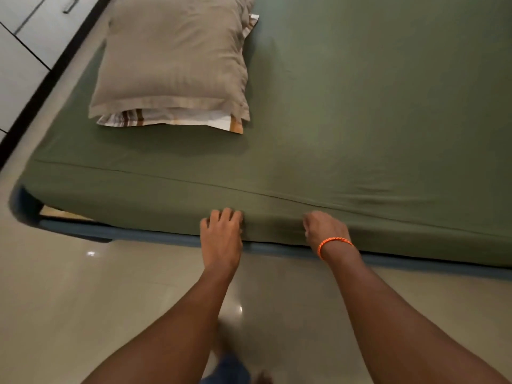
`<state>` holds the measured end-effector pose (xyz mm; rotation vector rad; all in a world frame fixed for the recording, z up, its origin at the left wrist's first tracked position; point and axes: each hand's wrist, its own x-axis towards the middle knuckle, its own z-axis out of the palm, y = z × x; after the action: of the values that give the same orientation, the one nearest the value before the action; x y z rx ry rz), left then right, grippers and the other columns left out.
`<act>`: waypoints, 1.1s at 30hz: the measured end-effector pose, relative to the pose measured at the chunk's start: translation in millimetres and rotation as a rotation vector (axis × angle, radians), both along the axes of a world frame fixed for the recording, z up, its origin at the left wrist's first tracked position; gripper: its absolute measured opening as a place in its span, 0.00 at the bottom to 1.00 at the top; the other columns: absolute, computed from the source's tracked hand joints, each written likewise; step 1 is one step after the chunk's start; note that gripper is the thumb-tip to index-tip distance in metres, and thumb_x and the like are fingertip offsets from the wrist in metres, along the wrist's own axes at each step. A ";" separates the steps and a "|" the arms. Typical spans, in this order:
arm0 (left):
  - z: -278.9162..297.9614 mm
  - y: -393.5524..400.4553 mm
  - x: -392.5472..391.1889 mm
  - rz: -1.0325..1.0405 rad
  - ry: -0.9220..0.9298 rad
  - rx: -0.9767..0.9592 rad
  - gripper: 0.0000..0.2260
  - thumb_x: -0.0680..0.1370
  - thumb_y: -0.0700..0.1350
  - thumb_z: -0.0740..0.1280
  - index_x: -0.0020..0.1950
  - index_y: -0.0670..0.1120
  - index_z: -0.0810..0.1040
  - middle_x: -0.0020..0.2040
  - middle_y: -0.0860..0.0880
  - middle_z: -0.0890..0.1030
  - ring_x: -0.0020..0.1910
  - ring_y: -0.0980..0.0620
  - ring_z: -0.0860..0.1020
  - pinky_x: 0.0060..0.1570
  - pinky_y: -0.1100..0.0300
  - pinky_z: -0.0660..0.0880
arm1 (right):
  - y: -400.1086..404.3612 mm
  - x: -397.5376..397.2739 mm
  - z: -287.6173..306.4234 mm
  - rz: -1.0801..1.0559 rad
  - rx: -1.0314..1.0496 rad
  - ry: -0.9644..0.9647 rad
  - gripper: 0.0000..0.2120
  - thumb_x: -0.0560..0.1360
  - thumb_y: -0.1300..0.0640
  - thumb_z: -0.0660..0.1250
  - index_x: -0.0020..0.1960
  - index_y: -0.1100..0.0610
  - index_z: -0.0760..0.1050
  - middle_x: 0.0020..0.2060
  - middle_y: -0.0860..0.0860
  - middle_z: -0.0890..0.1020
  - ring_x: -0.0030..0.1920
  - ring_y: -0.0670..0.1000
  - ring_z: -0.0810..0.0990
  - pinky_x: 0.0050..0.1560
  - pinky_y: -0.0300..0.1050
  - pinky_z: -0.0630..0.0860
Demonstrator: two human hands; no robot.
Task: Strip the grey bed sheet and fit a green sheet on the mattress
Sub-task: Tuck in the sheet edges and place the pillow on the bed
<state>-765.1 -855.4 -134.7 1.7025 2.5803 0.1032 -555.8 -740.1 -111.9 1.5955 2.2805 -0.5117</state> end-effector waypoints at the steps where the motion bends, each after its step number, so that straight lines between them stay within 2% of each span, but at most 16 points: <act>1: -1.9 -1.8 -9.8 0.013 -0.027 -0.001 0.12 0.78 0.47 0.73 0.57 0.56 0.74 0.53 0.55 0.77 0.53 0.49 0.73 0.51 0.52 0.70 | -6.4 -7.2 1.1 -0.016 -0.018 -0.018 0.07 0.78 0.63 0.63 0.50 0.53 0.78 0.50 0.53 0.82 0.51 0.59 0.81 0.45 0.48 0.75; 5: -0.9 -12.2 -48.7 0.104 -0.130 0.049 0.09 0.79 0.47 0.70 0.56 0.55 0.72 0.52 0.55 0.77 0.51 0.50 0.74 0.49 0.53 0.72 | -42.7 -71.4 -2.2 -0.158 0.011 0.206 0.04 0.79 0.57 0.65 0.46 0.51 0.75 0.44 0.49 0.79 0.47 0.55 0.79 0.42 0.46 0.72; 8: 3.5 -15.0 -82.3 0.203 -0.229 0.123 0.07 0.80 0.46 0.69 0.56 0.53 0.74 0.53 0.53 0.77 0.52 0.49 0.75 0.49 0.51 0.73 | -68.4 -144.1 -2.6 -0.129 -0.033 0.388 0.02 0.79 0.56 0.66 0.48 0.49 0.76 0.47 0.48 0.80 0.49 0.54 0.78 0.46 0.47 0.75; 13: 14.7 -15.4 -180.3 0.344 -0.294 0.183 0.08 0.79 0.45 0.69 0.58 0.51 0.76 0.55 0.49 0.78 0.55 0.45 0.76 0.49 0.47 0.74 | -85.3 -280.5 0.2 -0.005 -0.013 0.486 0.05 0.79 0.58 0.67 0.53 0.50 0.74 0.50 0.49 0.77 0.51 0.55 0.78 0.41 0.47 0.68; 17: 18.5 -10.4 -280.7 0.414 -0.345 0.207 0.07 0.80 0.45 0.68 0.58 0.51 0.77 0.56 0.48 0.78 0.56 0.44 0.76 0.53 0.47 0.75 | -75.1 -367.9 2.7 -0.070 -0.106 0.540 0.04 0.78 0.58 0.68 0.49 0.50 0.76 0.47 0.49 0.79 0.48 0.54 0.79 0.47 0.50 0.77; 20: 29.4 -3.9 -351.9 0.407 -0.454 0.246 0.05 0.81 0.44 0.67 0.56 0.51 0.78 0.56 0.49 0.78 0.56 0.45 0.76 0.54 0.47 0.76 | -53.8 -419.7 12.9 -0.237 -0.099 0.649 0.05 0.76 0.59 0.70 0.44 0.51 0.77 0.40 0.46 0.81 0.42 0.50 0.80 0.45 0.50 0.78; 22: 42.6 4.6 -385.9 0.375 -0.497 0.279 0.05 0.81 0.43 0.66 0.54 0.51 0.79 0.55 0.50 0.77 0.55 0.47 0.76 0.51 0.51 0.74 | -34.9 -443.1 21.2 -0.320 -0.084 0.723 0.06 0.75 0.62 0.69 0.42 0.52 0.79 0.37 0.47 0.81 0.40 0.50 0.80 0.46 0.53 0.80; 25: 68.7 35.7 -424.6 0.365 -0.559 0.392 0.10 0.81 0.38 0.64 0.50 0.53 0.79 0.52 0.55 0.75 0.51 0.53 0.76 0.42 0.62 0.70 | 0.7 -473.4 41.2 -0.366 -0.049 0.771 0.07 0.77 0.61 0.69 0.42 0.51 0.80 0.41 0.49 0.81 0.43 0.50 0.80 0.49 0.50 0.80; 28: 87.7 86.8 -438.6 0.372 -0.582 0.501 0.12 0.81 0.36 0.64 0.48 0.53 0.80 0.51 0.54 0.77 0.48 0.53 0.78 0.39 0.67 0.69 | 43.2 -485.5 57.9 -0.399 0.045 0.822 0.06 0.77 0.59 0.69 0.43 0.51 0.79 0.44 0.49 0.79 0.44 0.49 0.79 0.49 0.47 0.78; 29: 92.8 105.0 -440.2 0.366 -0.595 0.526 0.13 0.80 0.35 0.64 0.47 0.53 0.80 0.51 0.53 0.78 0.47 0.53 0.78 0.39 0.66 0.70 | 58.1 -487.4 62.2 -0.399 0.082 0.838 0.06 0.78 0.59 0.69 0.43 0.50 0.79 0.45 0.49 0.78 0.44 0.49 0.79 0.48 0.47 0.78; 31: 102.3 149.3 -439.0 0.367 -0.619 0.573 0.12 0.80 0.36 0.65 0.49 0.54 0.79 0.52 0.53 0.78 0.49 0.51 0.78 0.44 0.58 0.76 | 99.7 -487.8 71.0 -0.389 0.168 0.856 0.05 0.79 0.59 0.68 0.45 0.51 0.79 0.47 0.48 0.77 0.46 0.49 0.78 0.48 0.45 0.77; 33: 108.0 193.9 -436.9 0.376 -0.588 0.586 0.08 0.82 0.43 0.66 0.59 0.54 0.76 0.56 0.53 0.79 0.56 0.51 0.76 0.53 0.52 0.76 | 143.5 -485.4 80.4 -0.377 0.298 0.852 0.04 0.80 0.58 0.67 0.48 0.51 0.79 0.49 0.49 0.76 0.50 0.50 0.77 0.49 0.46 0.76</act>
<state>-1202.0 -661.6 -26.7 1.0069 2.4650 1.2632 -1041.2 -596.6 -31.5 2.3011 2.7193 -1.1790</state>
